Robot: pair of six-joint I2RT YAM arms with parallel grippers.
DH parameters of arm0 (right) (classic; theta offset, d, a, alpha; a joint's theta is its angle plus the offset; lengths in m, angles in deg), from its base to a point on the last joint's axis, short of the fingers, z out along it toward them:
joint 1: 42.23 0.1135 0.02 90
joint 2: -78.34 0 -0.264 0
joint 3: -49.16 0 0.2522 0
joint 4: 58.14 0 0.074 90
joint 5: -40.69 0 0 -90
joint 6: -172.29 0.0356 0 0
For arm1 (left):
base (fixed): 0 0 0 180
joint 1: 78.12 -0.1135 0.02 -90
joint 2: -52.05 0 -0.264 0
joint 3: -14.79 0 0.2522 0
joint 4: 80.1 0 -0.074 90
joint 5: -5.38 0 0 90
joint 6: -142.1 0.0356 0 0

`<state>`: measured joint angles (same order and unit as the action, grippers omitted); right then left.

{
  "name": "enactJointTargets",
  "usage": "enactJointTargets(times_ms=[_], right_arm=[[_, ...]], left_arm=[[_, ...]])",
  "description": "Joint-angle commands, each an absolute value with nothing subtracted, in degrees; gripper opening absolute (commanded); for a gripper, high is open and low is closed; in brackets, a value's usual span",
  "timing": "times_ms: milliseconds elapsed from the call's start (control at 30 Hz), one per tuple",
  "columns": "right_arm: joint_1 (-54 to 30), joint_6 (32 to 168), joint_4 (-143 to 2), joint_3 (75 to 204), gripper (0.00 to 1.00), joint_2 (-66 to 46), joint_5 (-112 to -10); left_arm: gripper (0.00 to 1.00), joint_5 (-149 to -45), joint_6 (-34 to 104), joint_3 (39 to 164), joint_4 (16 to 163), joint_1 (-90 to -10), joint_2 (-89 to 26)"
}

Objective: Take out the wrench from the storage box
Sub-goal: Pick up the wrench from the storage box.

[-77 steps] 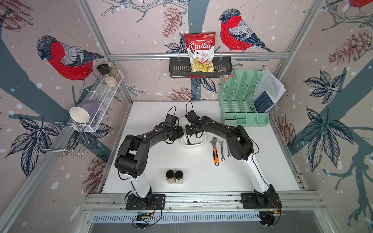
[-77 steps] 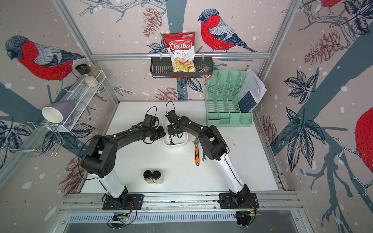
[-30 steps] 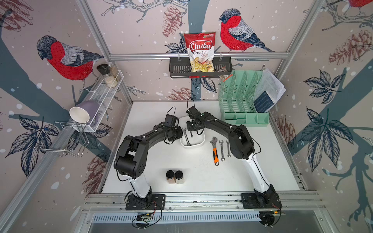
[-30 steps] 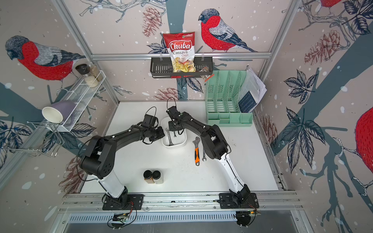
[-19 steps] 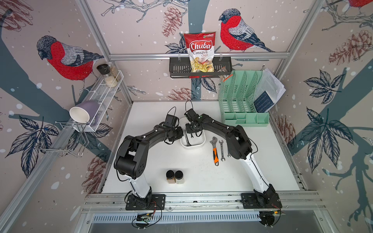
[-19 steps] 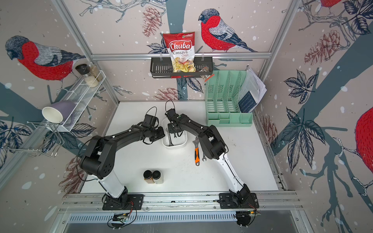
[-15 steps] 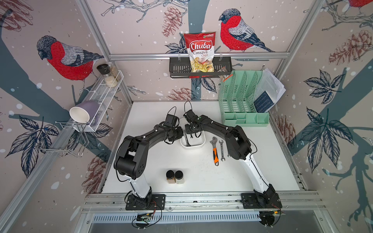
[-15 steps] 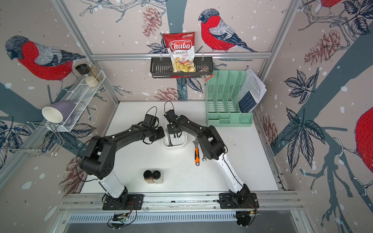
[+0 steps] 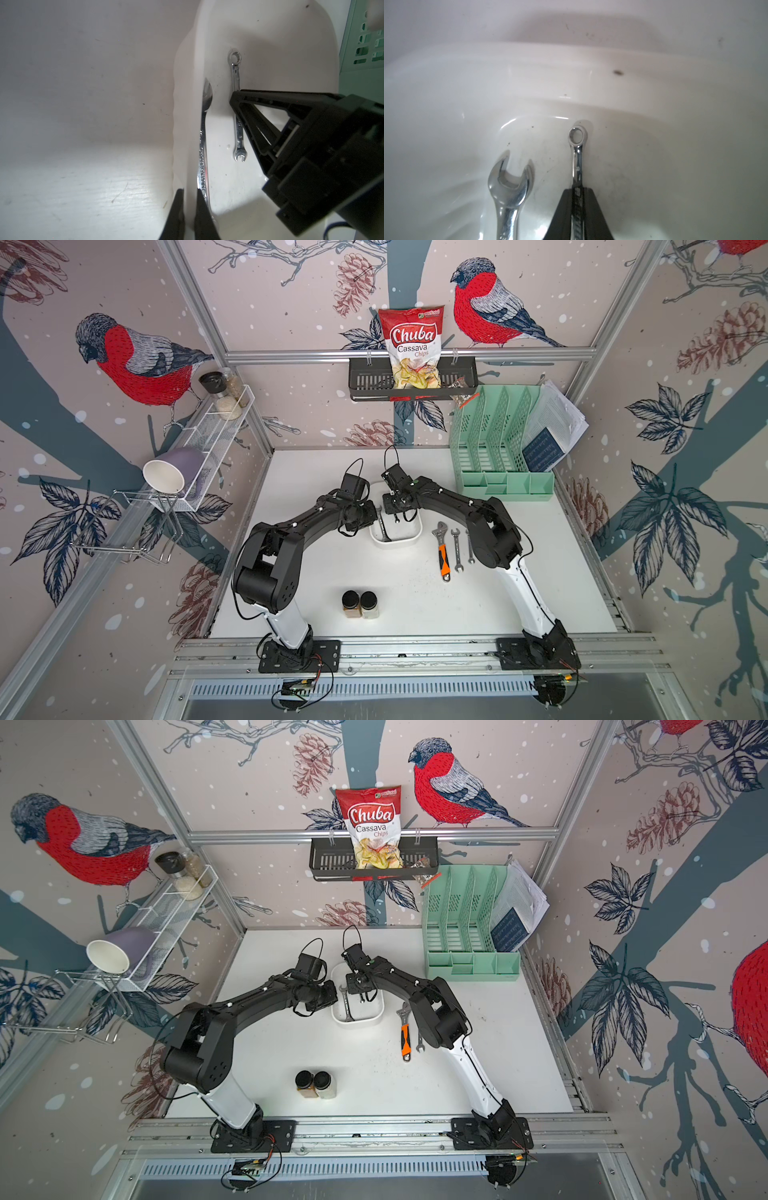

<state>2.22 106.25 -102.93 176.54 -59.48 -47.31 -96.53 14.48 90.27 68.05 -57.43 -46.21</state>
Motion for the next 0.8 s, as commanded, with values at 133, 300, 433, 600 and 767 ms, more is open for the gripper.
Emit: enactJointTargets(times_ms=[133, 300, 433, 600, 767], right_arm=[[1.6, 106.9, -105.9, 178.5, 0.16, -58.4, -50.9], [1.2, 107.2, -105.7, 178.4, 0.15, -58.4, -52.5], [1.0, 107.7, -104.6, 177.9, 0.13, -58.3, -54.0], [0.3, 108.5, -102.9, 177.2, 0.06, -57.5, -56.0], [-0.6, 109.3, -101.4, 176.9, 0.01, -56.3, -58.5]], left_arm=[[0.00, -97.2, 14.4, 90.4, 72.8, -57.3, -46.5], [0.00, -96.9, 14.4, 90.4, 72.6, -57.2, -46.4], [0.00, -96.9, 14.5, 90.6, 72.6, -57.2, -46.6], [0.00, -96.6, 14.6, 90.8, 72.3, -57.0, -46.6], [0.06, -96.3, 14.7, 90.9, 72.0, -56.9, -46.8]])
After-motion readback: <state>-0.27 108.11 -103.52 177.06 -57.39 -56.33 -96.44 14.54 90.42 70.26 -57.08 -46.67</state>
